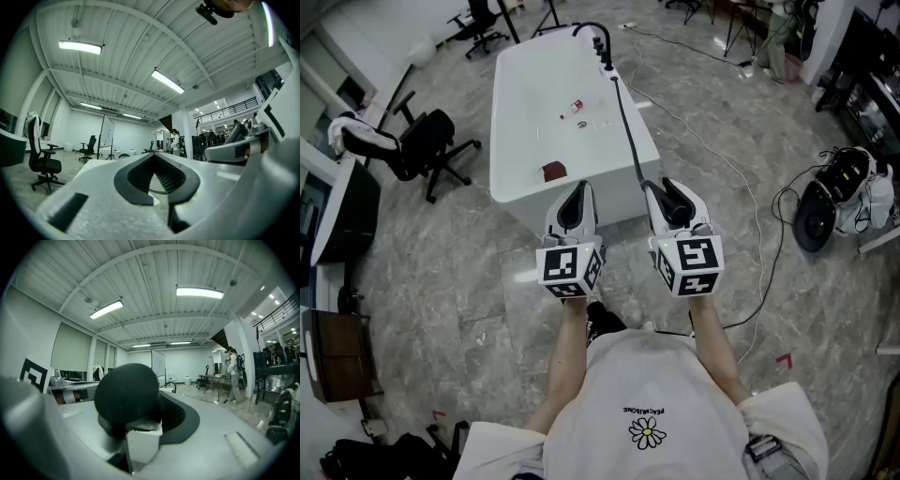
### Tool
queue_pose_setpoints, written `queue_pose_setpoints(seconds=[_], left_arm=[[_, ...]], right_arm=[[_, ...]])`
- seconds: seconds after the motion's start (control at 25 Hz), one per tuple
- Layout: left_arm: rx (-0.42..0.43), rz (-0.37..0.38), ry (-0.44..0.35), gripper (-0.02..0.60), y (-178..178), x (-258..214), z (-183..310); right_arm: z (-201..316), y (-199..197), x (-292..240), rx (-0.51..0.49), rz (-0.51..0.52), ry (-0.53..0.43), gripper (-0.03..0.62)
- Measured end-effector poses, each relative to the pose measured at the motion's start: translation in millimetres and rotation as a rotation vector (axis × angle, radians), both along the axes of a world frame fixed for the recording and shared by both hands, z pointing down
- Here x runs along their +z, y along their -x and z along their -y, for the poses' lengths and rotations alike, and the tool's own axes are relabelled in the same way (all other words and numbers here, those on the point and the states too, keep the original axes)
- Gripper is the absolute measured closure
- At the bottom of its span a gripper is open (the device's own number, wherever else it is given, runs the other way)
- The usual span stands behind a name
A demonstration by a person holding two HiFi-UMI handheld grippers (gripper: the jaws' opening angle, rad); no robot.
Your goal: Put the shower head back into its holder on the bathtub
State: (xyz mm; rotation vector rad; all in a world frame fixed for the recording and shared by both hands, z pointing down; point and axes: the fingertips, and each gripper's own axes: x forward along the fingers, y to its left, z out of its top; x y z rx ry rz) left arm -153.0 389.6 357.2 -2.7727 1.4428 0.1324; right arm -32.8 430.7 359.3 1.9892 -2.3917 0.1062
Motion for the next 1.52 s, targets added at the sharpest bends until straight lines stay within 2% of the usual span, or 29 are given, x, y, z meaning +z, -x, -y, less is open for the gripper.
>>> queue_pose_setpoints(seconds=[0.2, 0.4, 0.56, 0.76, 0.92, 0.96, 1.04, 1.12, 1.36, 1.52], left_arm=[[-0.002, -0.001, 0.008, 0.581, 1.2, 3.2, 1.0], [-0.001, -0.034, 0.056, 0.581, 2.6, 13.5, 1.9], [-0.007, -0.004, 0.056, 0.581, 0.8, 19.0, -4.5], [-0.018, -0.004, 0.062, 0.581, 5.9, 29.5, -11.9], [-0.020, 0.050, 0.036, 0.581, -0.2, 36.6, -10.9], [-0.011, 0.059, 0.025, 0.582, -5.2, 37.4, -11.2], [0.036, 0.063, 0.026, 0.488, -22.8, 39.9, -7.4], [0.095, 0.065, 0.050, 0.452, -44.0, 45.4, 4.0], [0.209, 0.133, 0.121, 0.436, -104.6, 80.6, 66.7], [0.219, 0.155, 0.184, 0.431, -132.9, 99.0, 121.5]], right_arm=[[-1.0, 0.4, 3.3, 0.002, -0.006, 0.007, 0.477], [-0.6, 0.0, 0.2, 0.012, -0.007, 0.005, 0.477], [0.7, -5.9, -7.2, 0.022, 0.026, -0.021, 0.477], [1.4, -6.8, -13.0, 0.024, 0.032, -0.040, 0.477], [7.5, -7.5, -11.8, 0.018, 0.043, -0.033, 0.477], [8.0, -8.0, -12.9, 0.013, 0.043, -0.031, 0.477], [11.1, -11.0, -20.7, 0.002, 0.046, -0.038, 0.478], [18.6, -13.9, -33.5, -0.012, 0.056, -0.058, 0.477], [65.4, -14.3, -68.8, -0.079, 0.063, -0.123, 0.479], [94.6, -10.0, -94.7, -0.120, 0.040, -0.150, 0.479]])
